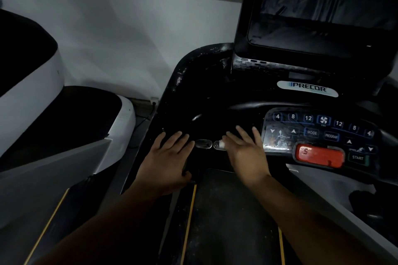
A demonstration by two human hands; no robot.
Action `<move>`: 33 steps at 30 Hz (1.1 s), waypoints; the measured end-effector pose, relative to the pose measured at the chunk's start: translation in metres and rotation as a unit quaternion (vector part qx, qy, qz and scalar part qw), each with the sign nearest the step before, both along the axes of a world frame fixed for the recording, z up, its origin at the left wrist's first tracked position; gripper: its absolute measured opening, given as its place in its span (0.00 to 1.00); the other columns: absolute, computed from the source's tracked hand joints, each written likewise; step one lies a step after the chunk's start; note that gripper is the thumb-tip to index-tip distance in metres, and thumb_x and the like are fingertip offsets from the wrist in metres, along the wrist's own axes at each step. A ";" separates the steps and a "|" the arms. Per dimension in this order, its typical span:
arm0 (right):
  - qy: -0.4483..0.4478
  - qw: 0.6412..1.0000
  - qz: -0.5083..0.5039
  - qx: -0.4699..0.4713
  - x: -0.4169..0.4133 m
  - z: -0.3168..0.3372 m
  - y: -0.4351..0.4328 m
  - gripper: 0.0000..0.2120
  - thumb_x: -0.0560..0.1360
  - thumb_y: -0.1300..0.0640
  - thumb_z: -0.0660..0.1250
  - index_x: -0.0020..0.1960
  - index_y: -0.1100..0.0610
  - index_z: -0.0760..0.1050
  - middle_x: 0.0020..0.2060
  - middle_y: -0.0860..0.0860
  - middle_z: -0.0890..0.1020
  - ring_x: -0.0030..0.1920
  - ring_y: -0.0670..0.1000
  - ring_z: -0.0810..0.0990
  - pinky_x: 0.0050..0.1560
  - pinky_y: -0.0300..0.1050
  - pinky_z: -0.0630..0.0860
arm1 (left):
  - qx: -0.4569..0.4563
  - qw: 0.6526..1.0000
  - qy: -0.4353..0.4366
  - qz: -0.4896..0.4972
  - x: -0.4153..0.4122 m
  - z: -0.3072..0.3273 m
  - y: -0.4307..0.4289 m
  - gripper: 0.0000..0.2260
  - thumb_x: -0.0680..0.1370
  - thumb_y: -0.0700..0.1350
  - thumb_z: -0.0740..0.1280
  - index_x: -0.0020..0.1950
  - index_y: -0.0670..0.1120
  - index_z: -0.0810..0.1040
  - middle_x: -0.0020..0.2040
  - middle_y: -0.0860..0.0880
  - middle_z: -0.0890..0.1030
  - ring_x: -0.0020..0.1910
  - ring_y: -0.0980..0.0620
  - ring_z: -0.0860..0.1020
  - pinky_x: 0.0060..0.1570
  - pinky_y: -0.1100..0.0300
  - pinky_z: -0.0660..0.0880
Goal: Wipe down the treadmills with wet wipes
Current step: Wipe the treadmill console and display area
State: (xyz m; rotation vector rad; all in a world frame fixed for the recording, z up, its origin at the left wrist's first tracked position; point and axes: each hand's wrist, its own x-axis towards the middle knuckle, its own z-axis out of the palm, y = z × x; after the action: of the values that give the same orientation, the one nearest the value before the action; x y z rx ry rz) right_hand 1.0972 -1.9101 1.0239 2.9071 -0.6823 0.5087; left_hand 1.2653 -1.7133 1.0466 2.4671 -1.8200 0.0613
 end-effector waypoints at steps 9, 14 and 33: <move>-0.016 0.998 0.060 0.025 -0.013 0.003 0.017 0.13 0.72 0.58 0.75 0.56 0.53 0.82 0.71 0.56 0.75 0.73 0.60 0.70 0.76 0.63 0.57 | 0.018 1.000 -0.019 -0.001 0.000 0.001 0.000 0.35 0.72 0.60 0.59 0.78 0.49 0.68 0.79 0.47 0.66 0.80 0.48 0.58 0.76 0.44 0.50; -0.057 0.991 0.110 0.044 -0.009 0.028 0.026 0.06 0.78 0.55 0.68 0.52 0.54 0.82 0.77 0.58 0.66 0.78 0.60 0.63 0.78 0.61 0.52 | -0.040 0.999 -0.023 0.015 -0.005 0.014 0.001 0.35 0.71 0.59 0.60 0.76 0.47 0.71 0.78 0.44 0.67 0.79 0.45 0.61 0.75 0.40 0.56; -0.192 0.871 0.431 0.135 0.074 0.077 0.112 0.06 0.80 0.56 0.67 0.46 0.56 0.81 0.75 0.58 0.69 0.77 0.57 0.65 0.75 0.64 0.60 | -0.099 0.885 -0.067 0.449 -0.095 0.079 0.106 0.33 0.80 0.64 0.54 0.82 0.51 0.59 0.83 0.47 0.53 0.82 0.47 0.49 0.79 0.41 0.47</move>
State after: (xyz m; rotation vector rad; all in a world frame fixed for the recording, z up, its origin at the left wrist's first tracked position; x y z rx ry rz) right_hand 1.1716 -1.7981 1.1009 3.2700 0.6637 1.1680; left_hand 1.1702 -1.6074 1.1254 2.9379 -0.4966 0.4455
